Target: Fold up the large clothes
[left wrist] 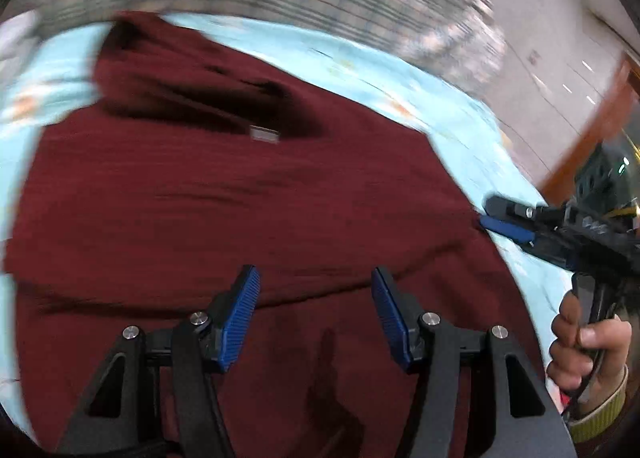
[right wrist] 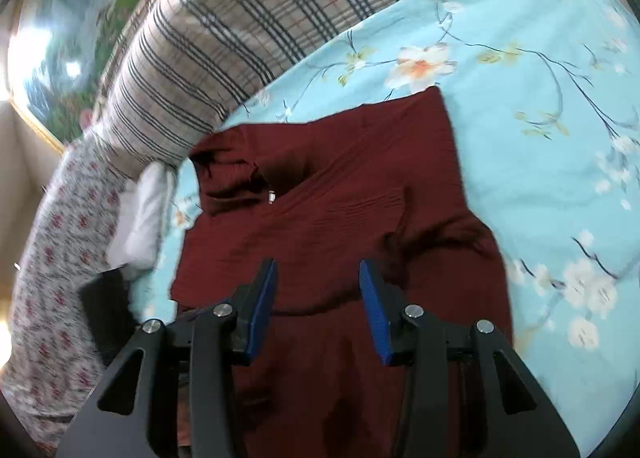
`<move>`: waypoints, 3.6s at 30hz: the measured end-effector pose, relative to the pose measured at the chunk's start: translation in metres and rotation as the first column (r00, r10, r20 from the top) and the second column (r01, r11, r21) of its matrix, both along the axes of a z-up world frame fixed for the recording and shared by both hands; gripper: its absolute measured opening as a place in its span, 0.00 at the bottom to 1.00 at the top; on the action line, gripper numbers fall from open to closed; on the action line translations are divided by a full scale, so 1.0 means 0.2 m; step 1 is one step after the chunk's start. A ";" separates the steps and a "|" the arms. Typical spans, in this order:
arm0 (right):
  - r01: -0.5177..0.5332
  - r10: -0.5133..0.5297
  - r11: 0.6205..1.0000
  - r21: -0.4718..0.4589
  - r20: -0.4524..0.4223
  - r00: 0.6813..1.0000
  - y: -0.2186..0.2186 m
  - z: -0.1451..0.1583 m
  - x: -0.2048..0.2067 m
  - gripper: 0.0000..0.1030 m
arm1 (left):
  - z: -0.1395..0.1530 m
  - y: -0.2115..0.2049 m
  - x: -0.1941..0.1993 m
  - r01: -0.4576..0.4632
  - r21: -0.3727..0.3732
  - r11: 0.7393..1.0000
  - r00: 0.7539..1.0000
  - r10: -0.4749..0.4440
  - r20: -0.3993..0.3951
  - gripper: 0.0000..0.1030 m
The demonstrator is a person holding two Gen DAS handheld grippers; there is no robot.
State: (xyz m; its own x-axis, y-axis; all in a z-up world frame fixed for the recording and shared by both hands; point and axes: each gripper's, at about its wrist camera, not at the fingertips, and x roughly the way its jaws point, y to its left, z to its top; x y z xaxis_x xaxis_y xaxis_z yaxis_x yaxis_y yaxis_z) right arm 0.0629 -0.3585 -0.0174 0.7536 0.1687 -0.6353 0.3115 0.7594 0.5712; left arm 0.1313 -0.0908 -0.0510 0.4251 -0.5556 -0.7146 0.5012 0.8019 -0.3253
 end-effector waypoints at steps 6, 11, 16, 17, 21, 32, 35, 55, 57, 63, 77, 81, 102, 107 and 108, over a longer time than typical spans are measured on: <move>0.098 -0.105 0.992 -0.077 -0.096 0.990 -0.04 -0.09 0.14 0.43 | -0.04 0.58 0.15 -0.271 0.025 0.962 0.963 0.271 -0.008 0.55; 0.074 -0.104 0.985 -0.157 -0.194 0.975 -0.03 -0.17 0.25 0.38 | -0.15 0.65 0.23 -0.278 0.029 0.960 0.959 0.279 -0.048 0.44; 0.057 -0.070 0.988 -0.145 -0.092 0.993 -0.01 -0.06 0.24 0.07 | -0.14 0.66 0.22 -0.283 0.030 0.959 0.958 0.284 -0.036 0.45; 0.074 -0.085 0.983 -0.167 -0.055 0.995 -0.01 -0.01 0.23 0.07 | -0.14 0.66 0.22 -0.282 0.032 0.959 0.958 0.283 -0.036 0.45; 0.111 -0.129 0.982 -0.151 -0.116 0.985 -0.11 -0.04 0.25 0.13 | -0.14 0.60 0.24 -0.283 0.062 0.957 0.958 0.285 -0.027 0.46; 0.090 -0.095 0.994 -0.062 -0.084 0.992 -0.15 -0.03 0.17 0.23 | -0.11 0.54 0.27 -0.273 0.069 0.959 0.961 0.276 -0.026 0.51; -0.025 0.021 0.997 -0.068 -0.059 0.998 -0.06 0.02 0.31 0.23 | -0.03 0.60 0.34 -0.285 -0.010 0.959 0.956 0.283 -0.080 0.51; -0.484 0.465 0.787 -0.383 -0.148 0.873 0.45 0.06 1.84 0.52 | 0.06 0.47 1.56 -0.318 0.116 0.941 0.947 0.321 -0.004 0.54; -0.502 0.478 0.767 -0.399 -0.165 0.863 0.48 0.02 1.94 0.52 | 0.05 0.44 1.61 -0.301 0.130 0.945 0.953 0.302 0.009 0.53; -0.442 0.419 0.819 -0.365 -0.146 0.896 0.38 -0.03 2.03 0.05 | 0.05 0.33 1.70 -0.255 0.172 0.951 0.967 0.251 0.047 0.05; -0.198 0.260 0.930 -0.309 0.171 0.950 -0.03 0.46 1.03 0.03 | 0.48 0.17 0.81 -0.118 0.026 0.993 0.939 0.103 0.328 0.03; -0.153 0.199 0.956 -0.251 0.169 0.965 -0.05 0.34 0.68 0.02 | 0.33 0.10 0.59 -0.072 0.076 0.994 0.952 0.046 0.302 0.03; -0.110 0.100 0.987 -0.114 -0.094 0.991 0.00 -0.13 0.13 0.05 | 0.07 0.32 0.09 0.006 0.048 0.999 0.995 -0.010 0.097 0.05; -0.099 0.098 0.992 -0.078 -0.011 0.995 -0.03 -0.03 0.10 0.05 | 0.24 0.30 0.11 0.035 -0.062 0.997 0.992 -0.027 0.126 0.14; -0.094 0.094 0.993 -0.073 0.002 0.996 -0.03 -0.01 0.14 0.05 | 0.25 0.27 0.13 0.043 -0.058 0.997 0.989 -0.035 0.140 0.16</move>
